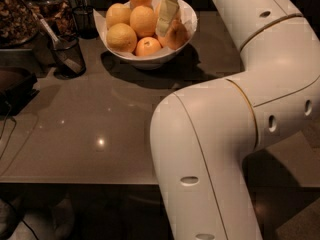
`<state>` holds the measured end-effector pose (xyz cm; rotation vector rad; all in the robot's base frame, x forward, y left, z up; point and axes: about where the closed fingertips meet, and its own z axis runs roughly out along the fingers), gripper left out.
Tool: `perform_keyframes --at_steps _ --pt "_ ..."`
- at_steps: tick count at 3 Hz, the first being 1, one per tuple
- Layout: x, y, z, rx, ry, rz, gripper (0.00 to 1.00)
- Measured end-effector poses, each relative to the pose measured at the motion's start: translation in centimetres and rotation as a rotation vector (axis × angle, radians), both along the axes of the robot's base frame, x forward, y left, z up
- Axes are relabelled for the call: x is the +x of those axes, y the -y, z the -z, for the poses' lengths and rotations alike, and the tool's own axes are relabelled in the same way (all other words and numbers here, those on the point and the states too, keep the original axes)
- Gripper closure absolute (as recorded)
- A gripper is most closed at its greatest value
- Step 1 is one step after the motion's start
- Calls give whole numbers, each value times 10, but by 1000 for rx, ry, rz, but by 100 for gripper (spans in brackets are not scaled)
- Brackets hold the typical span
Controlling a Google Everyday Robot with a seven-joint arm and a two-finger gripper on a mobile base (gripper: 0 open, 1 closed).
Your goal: Pick orange from white bowl
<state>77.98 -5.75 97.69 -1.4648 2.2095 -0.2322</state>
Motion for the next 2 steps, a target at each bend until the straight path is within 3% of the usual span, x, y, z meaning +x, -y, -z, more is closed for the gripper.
perform_keyframes --at_steps 2 --pt "-10 -1 19 2 -46 13 13"
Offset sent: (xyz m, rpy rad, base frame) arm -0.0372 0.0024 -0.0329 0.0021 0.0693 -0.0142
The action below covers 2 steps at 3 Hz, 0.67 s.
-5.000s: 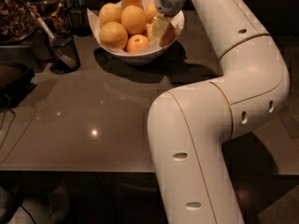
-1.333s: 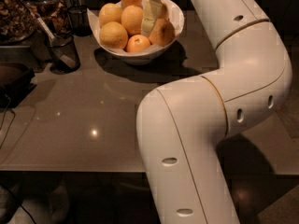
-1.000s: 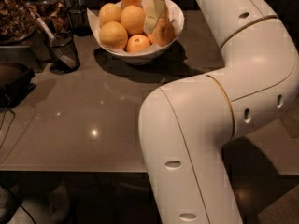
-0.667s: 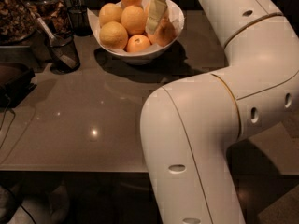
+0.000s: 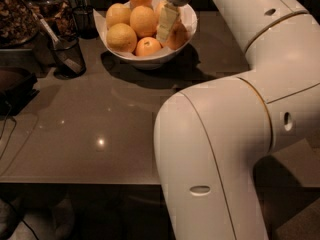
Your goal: Pick orange from white bowl
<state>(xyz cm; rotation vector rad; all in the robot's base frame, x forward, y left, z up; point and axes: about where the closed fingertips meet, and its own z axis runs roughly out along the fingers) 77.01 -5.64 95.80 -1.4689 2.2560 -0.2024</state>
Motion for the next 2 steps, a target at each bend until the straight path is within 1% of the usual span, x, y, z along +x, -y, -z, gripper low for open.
perform_keyframes --at_steps 1,2 --pt "-8 0 9 2 -25 -1 17" --pt "-14 1 16 -9 -37 0 23"
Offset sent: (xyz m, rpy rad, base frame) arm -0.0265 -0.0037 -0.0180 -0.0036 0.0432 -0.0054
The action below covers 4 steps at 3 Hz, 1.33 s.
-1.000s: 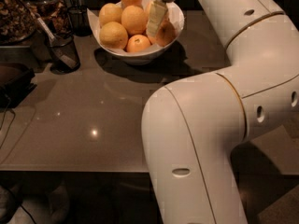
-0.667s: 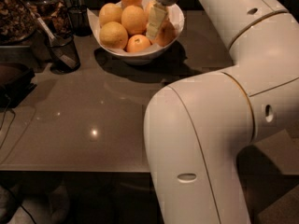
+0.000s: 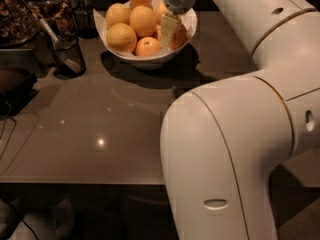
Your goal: Pick orange from white bowl
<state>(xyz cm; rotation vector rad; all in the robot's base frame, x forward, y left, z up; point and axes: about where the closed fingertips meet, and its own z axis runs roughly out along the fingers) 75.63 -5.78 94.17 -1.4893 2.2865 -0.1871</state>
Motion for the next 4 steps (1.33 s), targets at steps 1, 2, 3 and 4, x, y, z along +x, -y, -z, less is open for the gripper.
perform_keyframes --at_steps 1,2,3,4 --pt "-2 2 3 -6 -5 -1 23" --pt "-2 2 4 -6 -6 -1 24" --pt "5 12 22 -10 -41 14 26" --pt "9 14 34 -15 -70 16 29"
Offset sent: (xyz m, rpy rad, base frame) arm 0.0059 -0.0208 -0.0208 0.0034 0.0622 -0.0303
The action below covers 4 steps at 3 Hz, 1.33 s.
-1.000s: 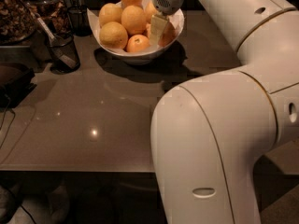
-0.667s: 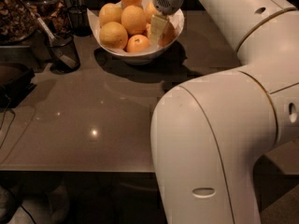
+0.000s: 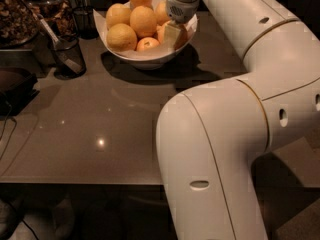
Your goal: Pick orange from white bowl
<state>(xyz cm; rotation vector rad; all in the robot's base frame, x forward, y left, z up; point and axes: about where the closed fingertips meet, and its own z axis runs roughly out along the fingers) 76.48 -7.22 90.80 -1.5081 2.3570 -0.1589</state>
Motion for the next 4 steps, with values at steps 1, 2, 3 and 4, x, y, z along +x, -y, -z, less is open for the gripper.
perform_keyframes --at_steps 1,2,3,4 --pt "1 2 2 0 -14 -2 48" --pt "1 2 0 0 -14 -2 71" --pt "2 0 1 2 -23 -12 95" --pt "5 -1 1 7 -13 -13 100"
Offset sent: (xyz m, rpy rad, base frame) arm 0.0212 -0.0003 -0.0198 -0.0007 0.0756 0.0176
